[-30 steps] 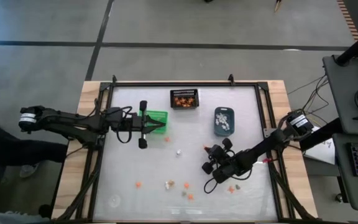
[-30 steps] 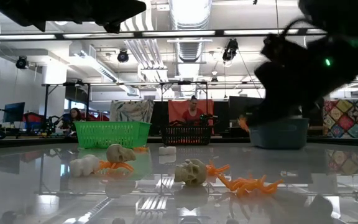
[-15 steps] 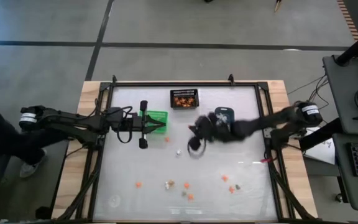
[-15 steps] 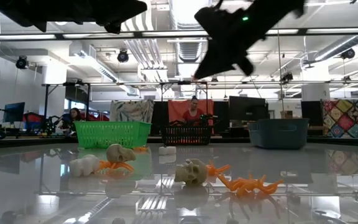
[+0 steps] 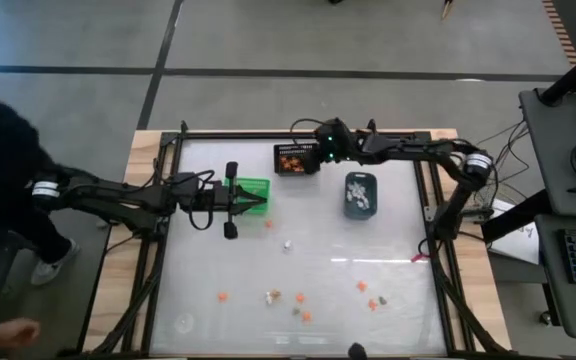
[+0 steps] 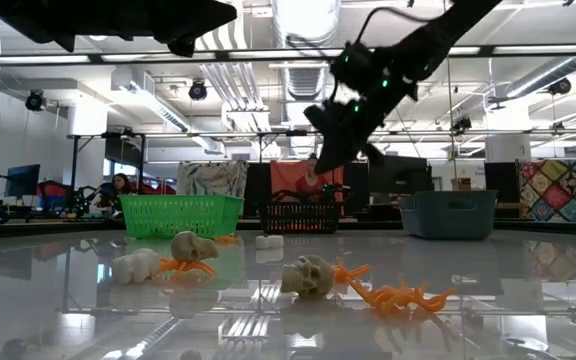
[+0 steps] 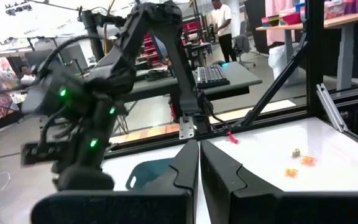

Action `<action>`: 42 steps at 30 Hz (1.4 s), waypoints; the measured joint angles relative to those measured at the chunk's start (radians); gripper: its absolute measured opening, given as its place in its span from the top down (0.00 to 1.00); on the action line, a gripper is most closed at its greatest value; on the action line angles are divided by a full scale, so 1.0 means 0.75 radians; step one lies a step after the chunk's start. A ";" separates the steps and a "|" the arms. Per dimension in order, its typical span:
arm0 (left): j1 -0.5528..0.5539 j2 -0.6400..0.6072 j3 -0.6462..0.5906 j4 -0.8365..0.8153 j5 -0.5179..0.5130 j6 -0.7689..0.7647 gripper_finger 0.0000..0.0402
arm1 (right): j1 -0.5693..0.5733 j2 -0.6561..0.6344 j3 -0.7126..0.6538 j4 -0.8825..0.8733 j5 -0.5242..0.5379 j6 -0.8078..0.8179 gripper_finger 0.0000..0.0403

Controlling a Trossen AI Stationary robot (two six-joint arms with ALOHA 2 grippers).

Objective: Sort Halloween decoration
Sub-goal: Put the orange spider toy into the black bin, then put the white skeleton toy into the blue bin

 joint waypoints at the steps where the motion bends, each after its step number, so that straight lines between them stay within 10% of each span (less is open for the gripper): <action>1: 0.000 0.000 0.000 0.000 0.000 -0.011 1.00 | -0.014 0.029 0.010 -0.002 -0.001 0.000 0.98; 20: 0.000 0.000 0.000 -0.201 -0.186 -0.355 1.00 | 0.005 0.018 0.083 -0.105 -0.126 0.004 0.65; 42: -0.314 0.047 0.000 -0.582 -0.277 -0.806 1.00 | 0.722 -0.504 -0.217 -0.305 0.250 -0.002 0.69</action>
